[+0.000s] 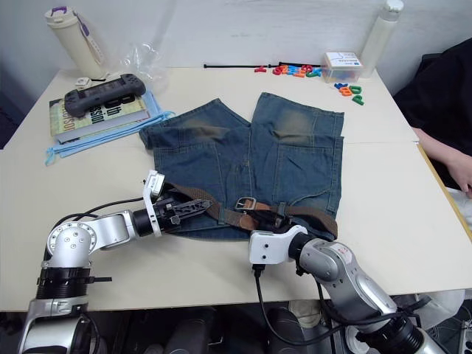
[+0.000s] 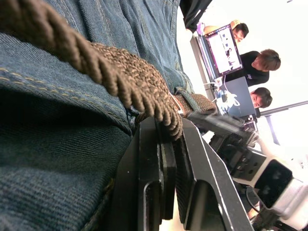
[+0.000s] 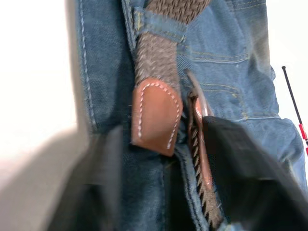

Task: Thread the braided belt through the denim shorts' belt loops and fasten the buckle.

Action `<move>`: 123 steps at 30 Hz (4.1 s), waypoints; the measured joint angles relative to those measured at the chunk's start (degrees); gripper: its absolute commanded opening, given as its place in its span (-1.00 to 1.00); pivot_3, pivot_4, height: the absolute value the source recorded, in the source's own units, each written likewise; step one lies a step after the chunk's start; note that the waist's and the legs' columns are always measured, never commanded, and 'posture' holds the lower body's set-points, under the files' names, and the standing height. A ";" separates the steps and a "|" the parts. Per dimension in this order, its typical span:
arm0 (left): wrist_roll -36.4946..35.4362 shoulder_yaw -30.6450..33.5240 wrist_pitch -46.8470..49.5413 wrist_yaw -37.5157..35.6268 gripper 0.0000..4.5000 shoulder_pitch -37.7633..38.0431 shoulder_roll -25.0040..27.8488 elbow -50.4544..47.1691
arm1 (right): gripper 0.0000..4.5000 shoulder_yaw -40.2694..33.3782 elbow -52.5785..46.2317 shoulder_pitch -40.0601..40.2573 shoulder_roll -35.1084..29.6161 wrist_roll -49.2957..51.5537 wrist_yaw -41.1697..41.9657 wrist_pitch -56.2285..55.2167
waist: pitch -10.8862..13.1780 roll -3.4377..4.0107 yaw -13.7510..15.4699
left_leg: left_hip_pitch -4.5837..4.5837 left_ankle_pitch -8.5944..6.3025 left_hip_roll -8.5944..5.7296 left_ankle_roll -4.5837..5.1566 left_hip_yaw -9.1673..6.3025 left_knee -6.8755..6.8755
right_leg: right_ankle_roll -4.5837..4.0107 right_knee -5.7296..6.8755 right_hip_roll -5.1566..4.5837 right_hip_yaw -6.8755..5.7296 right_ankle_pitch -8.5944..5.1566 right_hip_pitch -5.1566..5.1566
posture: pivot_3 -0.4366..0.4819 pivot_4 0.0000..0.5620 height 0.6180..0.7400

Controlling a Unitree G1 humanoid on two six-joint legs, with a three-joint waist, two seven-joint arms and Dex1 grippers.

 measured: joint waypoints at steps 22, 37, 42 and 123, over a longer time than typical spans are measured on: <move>15.58 -4.85 -12.72 -17.18 0.12 19.04 11.49 -26.72 | -1.00 -3.22 -0.77 1.08 2.09 0.32 4.84 -0.50 | 0.01 0.02 0.00 | -0.01 -0.08 0.03 -0.15 0.00 -0.21 | -0.06 -0.21 -0.03 0.03 -0.03 -0.06 | -0.05 -0.47 0.63; 30.26 -14.18 -21.86 -18.39 0.12 21.00 11.18 -24.54 | -1.00 -8.06 -6.82 3.63 2.14 4.27 9.31 3.46 | -0.15 0.32 0.29 | 0.05 -0.10 0.09 -0.17 -0.01 -0.38 | -0.13 -0.25 -0.05 0.03 -0.06 -0.09 | -0.05 -0.47 0.63; 30.27 -14.21 -21.77 -18.67 0.12 20.86 11.18 -24.32 | -1.00 -11.92 -9.26 4.83 1.13 7.36 11.34 5.42 | -0.16 0.33 0.38 | 0.05 -0.10 0.09 -0.16 -0.02 -0.38 | -0.13 -0.25 -0.06 0.02 -0.06 -0.08 | -0.05 -0.47 0.63; 50.78 -15.98 -38.67 0.03 0.99 10.40 1.44 -35.36 | -1.00 -10.69 0.28 -20.39 -6.32 16.44 19.27 -1.04 | 0.03 0.48 0.05 | -0.11 -0.08 0.23 0.16 0.13 -0.22 | -0.14 -0.35 0.13 -0.12 -0.02 -0.08 | -0.05 -0.47 0.63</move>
